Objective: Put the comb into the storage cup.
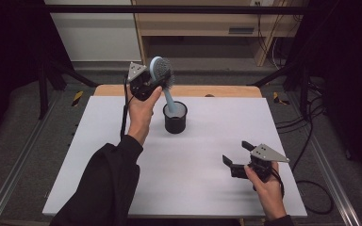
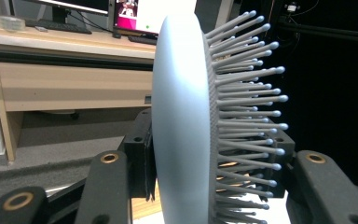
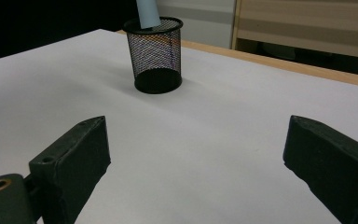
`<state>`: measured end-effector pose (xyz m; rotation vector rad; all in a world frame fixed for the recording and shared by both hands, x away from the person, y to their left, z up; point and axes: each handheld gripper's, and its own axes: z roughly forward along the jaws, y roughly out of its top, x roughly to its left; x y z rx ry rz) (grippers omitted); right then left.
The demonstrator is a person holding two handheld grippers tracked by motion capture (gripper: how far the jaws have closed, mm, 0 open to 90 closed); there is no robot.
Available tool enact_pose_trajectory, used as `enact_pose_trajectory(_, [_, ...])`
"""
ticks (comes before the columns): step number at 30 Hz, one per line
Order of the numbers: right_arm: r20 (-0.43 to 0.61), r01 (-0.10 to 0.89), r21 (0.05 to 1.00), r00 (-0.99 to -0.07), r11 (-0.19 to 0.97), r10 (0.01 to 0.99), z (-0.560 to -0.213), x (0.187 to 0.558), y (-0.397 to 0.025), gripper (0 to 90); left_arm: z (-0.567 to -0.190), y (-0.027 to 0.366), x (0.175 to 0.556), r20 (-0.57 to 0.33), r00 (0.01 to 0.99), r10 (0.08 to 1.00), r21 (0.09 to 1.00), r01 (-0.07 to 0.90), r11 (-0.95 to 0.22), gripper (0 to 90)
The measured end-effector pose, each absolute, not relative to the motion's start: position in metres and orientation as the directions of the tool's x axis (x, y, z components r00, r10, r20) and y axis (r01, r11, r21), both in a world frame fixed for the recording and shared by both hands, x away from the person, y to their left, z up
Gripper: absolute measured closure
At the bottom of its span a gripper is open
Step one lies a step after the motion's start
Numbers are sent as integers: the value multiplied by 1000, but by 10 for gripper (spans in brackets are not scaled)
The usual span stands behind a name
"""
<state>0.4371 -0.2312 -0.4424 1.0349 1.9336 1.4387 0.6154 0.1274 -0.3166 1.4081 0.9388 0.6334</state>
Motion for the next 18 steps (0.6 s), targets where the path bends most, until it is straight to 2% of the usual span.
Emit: enact_pose_trajectory(18, [40, 265, 953, -594, 148, 804, -442, 437, -230, 73, -325, 129, 620, -170, 508, 844, 980, 179, 90, 496])
